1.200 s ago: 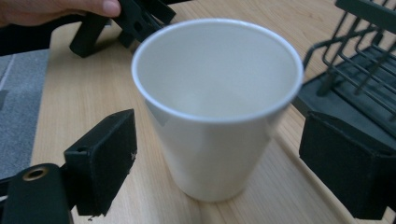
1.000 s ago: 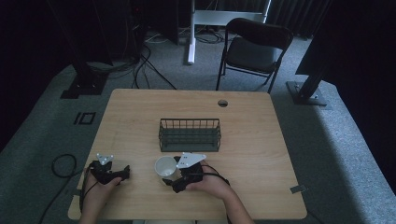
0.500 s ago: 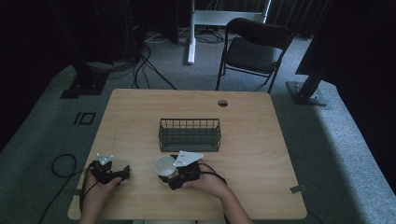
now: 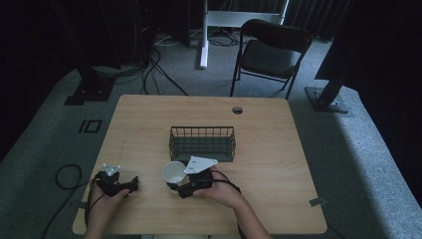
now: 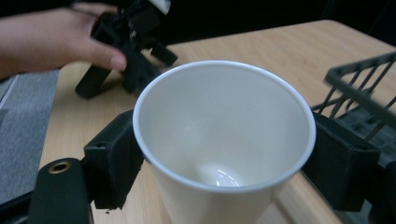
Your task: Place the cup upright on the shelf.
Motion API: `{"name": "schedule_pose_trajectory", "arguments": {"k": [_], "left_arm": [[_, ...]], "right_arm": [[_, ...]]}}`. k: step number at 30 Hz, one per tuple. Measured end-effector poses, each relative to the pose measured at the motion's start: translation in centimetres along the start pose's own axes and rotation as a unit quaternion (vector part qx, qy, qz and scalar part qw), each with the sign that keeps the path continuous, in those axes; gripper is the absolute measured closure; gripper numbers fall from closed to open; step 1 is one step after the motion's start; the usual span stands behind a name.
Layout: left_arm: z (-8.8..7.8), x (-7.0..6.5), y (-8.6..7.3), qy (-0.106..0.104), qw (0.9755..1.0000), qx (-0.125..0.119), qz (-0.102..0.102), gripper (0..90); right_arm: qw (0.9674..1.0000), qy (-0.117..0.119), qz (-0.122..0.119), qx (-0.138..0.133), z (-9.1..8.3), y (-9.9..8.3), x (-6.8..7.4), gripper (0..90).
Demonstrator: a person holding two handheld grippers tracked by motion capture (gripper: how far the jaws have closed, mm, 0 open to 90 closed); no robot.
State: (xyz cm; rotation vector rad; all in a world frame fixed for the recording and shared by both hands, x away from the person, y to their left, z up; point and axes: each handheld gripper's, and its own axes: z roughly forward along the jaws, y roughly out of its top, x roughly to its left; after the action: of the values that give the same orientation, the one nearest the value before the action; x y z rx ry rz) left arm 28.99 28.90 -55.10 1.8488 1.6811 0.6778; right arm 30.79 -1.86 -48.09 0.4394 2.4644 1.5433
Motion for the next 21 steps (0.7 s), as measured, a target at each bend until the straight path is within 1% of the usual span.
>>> {"name": "schedule_pose_trajectory", "arguments": {"k": [1,3,7,9,11,13,14,16,18,20,21], "left_arm": [[0.0,0.0,0.0,0.000,1.0000,0.000,0.000,1.1],[0.0,0.0,0.0,0.000,1.0000,0.000,0.000,1.0],[0.0,0.0,0.0,0.000,1.0000,0.001,0.000,1.1],[0.0,0.0,0.0,0.000,1.0000,0.001,0.000,1.1],[0.0,0.0,0.0,0.000,1.0000,0.000,0.001,1.1],[0.0,0.0,0.0,0.000,1.0000,0.000,0.000,1.0],[0.0,0.0,0.0,0.000,1.0000,0.000,0.000,1.1],[0.0,0.0,0.0,0.000,1.0000,0.000,0.000,1.0],[0.0,0.0,0.0,0.000,1.0000,0.000,0.000,1.1],[0.0,0.0,0.0,0.000,1.0000,0.000,0.000,1.1],[0.0,0.0,0.0,0.000,1.0000,0.000,0.000,1.1]], "right_arm": [[1.0000,-0.002,-0.002,-0.001,-0.1,0.3,0.0,19.2],[0.9999,-0.007,0.008,-0.011,-0.1,0.8,-0.3,19.2],[0.9995,-0.018,0.015,-0.021,-0.3,1.7,-0.7,19.2],[0.9988,-0.018,0.031,-0.034,-0.5,2.2,-1.0,19.2],[0.9983,-0.017,0.031,-0.046,-0.7,2.8,-1.2,19.3],[0.9972,-0.021,0.040,-0.059,-1.0,3.4,-1.5,19.2],[0.9969,-0.022,0.040,-0.064,-1.2,3.7,-1.6,19.2],[0.9951,-0.034,0.049,-0.079,-1.6,4.5,-2.1,19.2],[0.9937,-0.047,0.050,-0.089,-2.0,5.0,-2.5,19.2],[0.9916,-0.060,0.061,-0.097,-2.5,5.5,-3.2,19.2],[0.9907,-0.069,0.062,-0.100,-2.8,5.7,-3.5,19.2]]}}
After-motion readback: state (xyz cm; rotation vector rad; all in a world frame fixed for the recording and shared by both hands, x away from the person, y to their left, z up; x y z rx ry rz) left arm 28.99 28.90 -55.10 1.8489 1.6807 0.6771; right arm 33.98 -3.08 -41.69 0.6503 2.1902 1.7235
